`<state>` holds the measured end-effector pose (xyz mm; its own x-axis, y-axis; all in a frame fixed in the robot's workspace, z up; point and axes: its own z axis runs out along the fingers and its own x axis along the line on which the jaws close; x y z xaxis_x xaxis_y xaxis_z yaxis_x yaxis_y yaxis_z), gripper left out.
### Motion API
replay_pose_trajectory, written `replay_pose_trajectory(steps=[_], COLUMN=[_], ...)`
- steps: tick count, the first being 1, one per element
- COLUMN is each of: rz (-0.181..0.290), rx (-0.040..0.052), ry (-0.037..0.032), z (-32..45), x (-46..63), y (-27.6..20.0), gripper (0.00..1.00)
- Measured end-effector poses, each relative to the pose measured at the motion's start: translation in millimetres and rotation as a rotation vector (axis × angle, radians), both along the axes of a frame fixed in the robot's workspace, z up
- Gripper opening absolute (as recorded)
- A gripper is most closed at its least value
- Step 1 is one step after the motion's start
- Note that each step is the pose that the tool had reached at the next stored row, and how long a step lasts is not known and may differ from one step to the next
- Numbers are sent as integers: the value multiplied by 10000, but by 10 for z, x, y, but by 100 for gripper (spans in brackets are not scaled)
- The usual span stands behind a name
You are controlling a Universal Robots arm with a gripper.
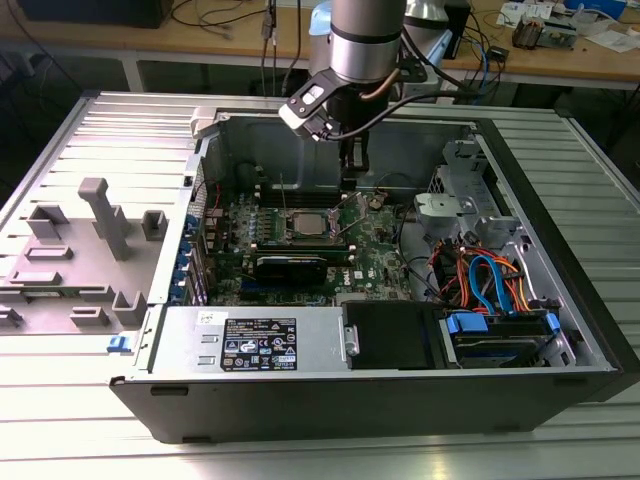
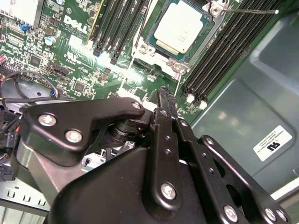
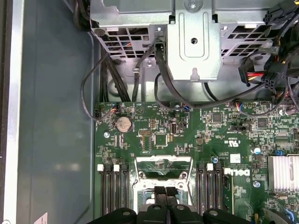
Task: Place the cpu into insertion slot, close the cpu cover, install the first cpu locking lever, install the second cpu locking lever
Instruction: 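Close the cpu cover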
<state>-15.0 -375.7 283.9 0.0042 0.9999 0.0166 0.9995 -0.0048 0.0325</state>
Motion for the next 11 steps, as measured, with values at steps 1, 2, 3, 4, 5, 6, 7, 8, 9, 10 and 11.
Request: replay_pose_trajectory(steps=[1,2,3,4,5,6,7,8,9,10,11], rz=[0,0,0,0,-1,-1,-1,-1,0,0,-1], rx=[0,0,-1,0,0,0,0,0,0,0,0], ry=[0,0,0,0,0,0,0,0,0,0,0], z=[0,0,0,0,0,0,0,0,0,0,0], x=[10,21,27,29,36,39,42,43,44,46,47], y=[0,0,0,0,0,0,0,0,0,0,0], gripper=[11,11,11,11,11,11,11,11,11,11,11])
